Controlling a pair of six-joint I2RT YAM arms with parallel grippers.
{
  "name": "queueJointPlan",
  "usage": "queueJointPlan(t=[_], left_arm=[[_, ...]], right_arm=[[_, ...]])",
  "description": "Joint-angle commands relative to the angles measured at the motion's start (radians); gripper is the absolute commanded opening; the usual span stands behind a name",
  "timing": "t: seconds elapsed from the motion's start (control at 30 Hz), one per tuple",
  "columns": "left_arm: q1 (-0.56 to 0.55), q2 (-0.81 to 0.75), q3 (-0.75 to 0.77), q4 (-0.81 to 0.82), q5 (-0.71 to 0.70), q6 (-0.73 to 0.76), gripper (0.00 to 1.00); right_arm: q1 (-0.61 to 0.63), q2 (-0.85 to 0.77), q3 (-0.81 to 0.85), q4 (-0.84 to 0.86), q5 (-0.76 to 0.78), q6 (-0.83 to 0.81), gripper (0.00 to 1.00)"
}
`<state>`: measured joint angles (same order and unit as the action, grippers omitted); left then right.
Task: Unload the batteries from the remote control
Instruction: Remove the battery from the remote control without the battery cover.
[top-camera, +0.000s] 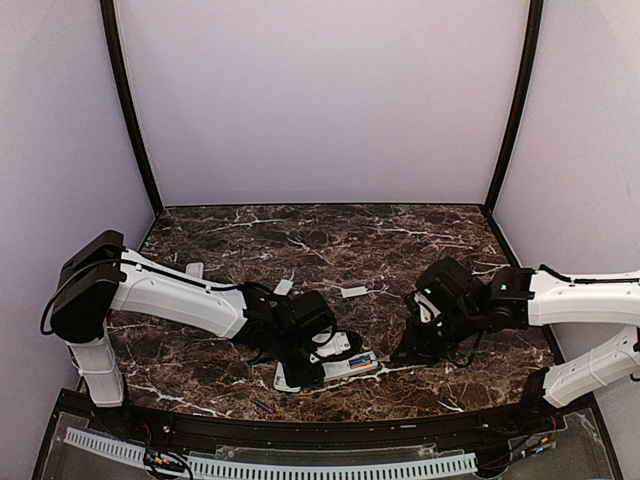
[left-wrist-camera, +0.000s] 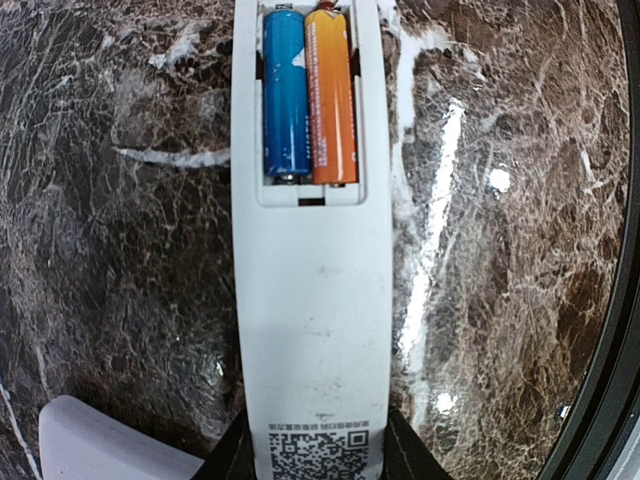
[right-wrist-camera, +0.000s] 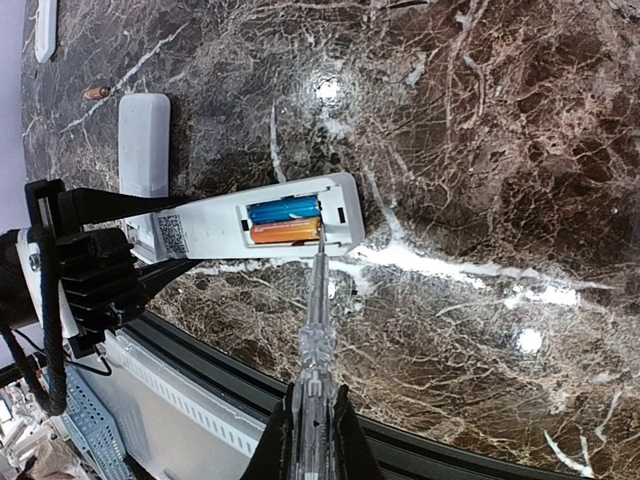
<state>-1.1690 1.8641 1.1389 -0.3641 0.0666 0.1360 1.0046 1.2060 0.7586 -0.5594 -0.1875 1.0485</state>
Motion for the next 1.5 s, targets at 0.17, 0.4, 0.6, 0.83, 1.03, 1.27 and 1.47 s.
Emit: queueJointPlan(t=[0.17,0.4,0.6,0.83,1.03,1.27,1.47], left_arm=[[-0.011,0.038,0.012,0.010,-0.003,0.012,0.17],[-0.011,0.040,0.012,0.011,-0.005,0.011,0.17],[-0.011,0.048,0.015,0.005,-0.012,0.011,0.17],[-0.011,0.049,0.018,0.002,-0.023,0.015,0.17],[-0.011,0.051,0.020,0.001,-0.021,0.014,0.17],[-0.011,0.051,0.018,0.003,-0.021,0.014,0.17],[-0.011,0.052,0.019,-0.001,-0.022,0.014,0.17]], right_arm=[[0.016,-0.029,-0.016,0.199,-0.180,0.005,0.00],[0.055,0.003,0.034,0.204,-0.185,0.002,0.00],[0.065,-0.017,0.057,0.192,-0.171,0.007,0.00],[0.065,-0.042,0.061,0.170,-0.158,0.016,0.00],[0.066,-0.061,0.058,0.171,-0.153,0.027,0.00],[0.067,-0.084,0.056,0.110,-0.117,0.033,0.00],[0.067,-0.111,0.065,0.012,-0.044,0.052,0.00]])
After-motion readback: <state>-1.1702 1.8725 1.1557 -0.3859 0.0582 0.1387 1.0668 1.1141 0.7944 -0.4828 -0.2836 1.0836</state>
